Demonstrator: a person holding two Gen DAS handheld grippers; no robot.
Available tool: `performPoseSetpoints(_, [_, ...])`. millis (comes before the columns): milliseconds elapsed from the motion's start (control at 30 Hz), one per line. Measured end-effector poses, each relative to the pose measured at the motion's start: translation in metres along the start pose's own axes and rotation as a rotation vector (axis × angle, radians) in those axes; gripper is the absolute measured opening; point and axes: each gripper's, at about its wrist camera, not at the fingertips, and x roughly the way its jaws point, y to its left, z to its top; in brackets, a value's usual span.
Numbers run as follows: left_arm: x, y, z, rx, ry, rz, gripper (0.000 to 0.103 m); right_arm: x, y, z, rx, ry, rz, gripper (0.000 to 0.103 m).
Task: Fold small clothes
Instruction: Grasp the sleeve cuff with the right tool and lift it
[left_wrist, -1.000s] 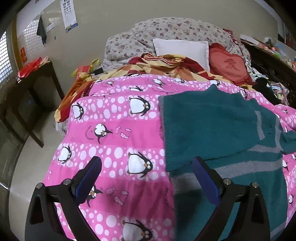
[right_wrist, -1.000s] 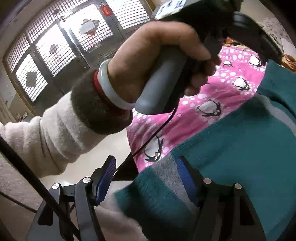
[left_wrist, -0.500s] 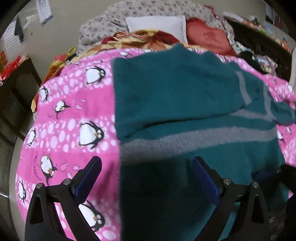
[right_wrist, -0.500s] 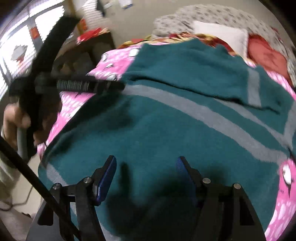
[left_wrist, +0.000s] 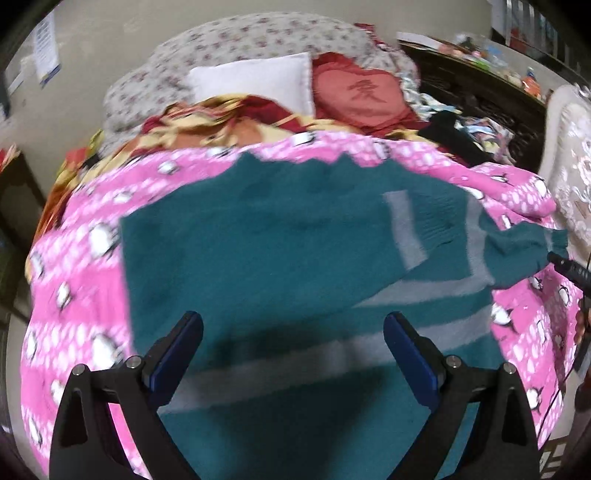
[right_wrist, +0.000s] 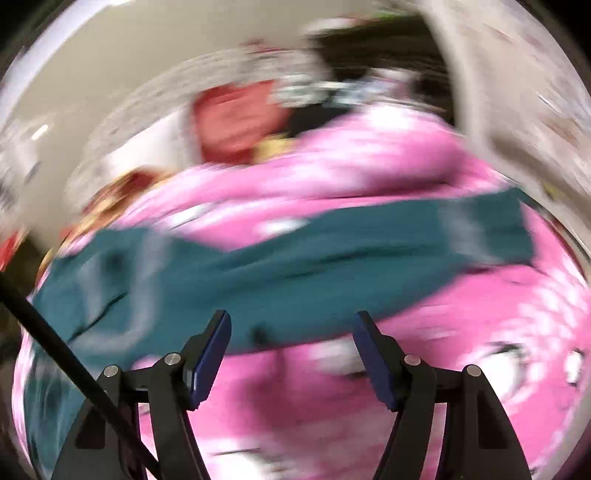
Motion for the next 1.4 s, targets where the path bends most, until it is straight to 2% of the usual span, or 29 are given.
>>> performPoseSetpoints(100, [0.015,-0.021,0.01,0.011,0.006,-0.009,0.098,-0.004,-0.053,0.013,0.151,-0.037,-0.035,0.073])
performPoseSetpoints(167, [0.028,-0.029,0.014,-0.005,0.021,-0.036,0.098,-0.01,-0.082,0.019,0.245,-0.068,-0.028,0.073])
performPoseSetpoints(300, [0.04,-0.032,0.013,-0.016,0.047,-0.03,0.098,-0.005,-0.116,0.032,0.37,-0.09,-0.03,0.077])
performPoseSetpoints(433, [0.043,-0.023,0.009,-0.04,0.065,-0.008,0.098,0.014,-0.128,0.037,0.438,-0.079,-0.01,0.077])
performPoseSetpoints(467, [0.042,-0.018,0.008,-0.053,0.067,-0.004,0.098,0.017,-0.125,0.039,0.426,-0.095,-0.017,0.074])
performPoseSetpoints(500, [0.041,-0.015,0.008,-0.06,0.066,-0.002,0.098,0.018,-0.127,0.04,0.417,-0.106,-0.024,0.055])
performPoseSetpoints(533, [0.039,-0.011,0.008,-0.069,0.065,0.001,0.098,0.017,-0.127,0.041,0.41,-0.113,-0.032,0.021])
performPoseSetpoints(567, [0.036,-0.006,0.008,-0.079,0.061,0.005,0.098,0.014,-0.136,0.04,0.418,-0.117,-0.017,0.008])
performPoseSetpoints(667, [0.028,0.007,0.009,-0.096,0.046,0.02,0.098,0.001,-0.125,0.043,0.391,-0.173,0.037,0.008])
performPoseSetpoints(833, [0.012,0.037,0.011,-0.137,0.021,0.053,0.098,-0.052,-0.054,0.067,0.221,-0.249,0.165,0.008])
performPoseSetpoints(967, [-0.008,0.072,0.011,-0.192,-0.016,0.074,0.098,-0.091,0.04,0.093,0.039,-0.311,0.281,0.008])
performPoseSetpoints(1133, [-0.03,0.115,0.005,-0.261,-0.059,0.104,0.098,-0.104,0.176,0.105,-0.179,-0.302,0.466,0.008])
performPoseSetpoints(1267, [-0.046,0.15,-0.002,-0.328,-0.09,0.118,0.098,-0.084,0.289,0.079,-0.345,-0.223,0.606,0.008])
performPoseSetpoints(1400, [-0.056,0.176,-0.011,-0.367,-0.1,0.158,0.098,-0.039,0.393,0.016,-0.512,-0.098,0.679,0.008])
